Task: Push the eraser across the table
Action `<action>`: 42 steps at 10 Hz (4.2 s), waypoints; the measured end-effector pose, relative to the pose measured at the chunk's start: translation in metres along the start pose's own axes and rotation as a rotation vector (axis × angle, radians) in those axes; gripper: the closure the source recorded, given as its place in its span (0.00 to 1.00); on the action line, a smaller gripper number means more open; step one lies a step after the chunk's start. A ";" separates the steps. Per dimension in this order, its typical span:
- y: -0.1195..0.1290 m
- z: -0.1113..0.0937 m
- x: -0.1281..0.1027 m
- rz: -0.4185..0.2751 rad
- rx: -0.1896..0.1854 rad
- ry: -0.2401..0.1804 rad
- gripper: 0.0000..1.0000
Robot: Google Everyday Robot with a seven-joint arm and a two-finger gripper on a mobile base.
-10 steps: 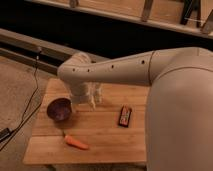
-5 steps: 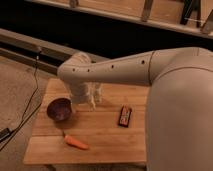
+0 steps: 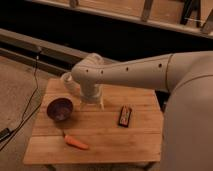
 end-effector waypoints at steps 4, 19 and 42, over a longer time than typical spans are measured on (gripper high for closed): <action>-0.073 0.013 -0.006 0.112 0.022 0.007 0.35; -0.212 0.092 -0.074 0.357 0.034 -0.005 0.35; -0.233 0.167 -0.079 0.358 0.014 0.057 0.35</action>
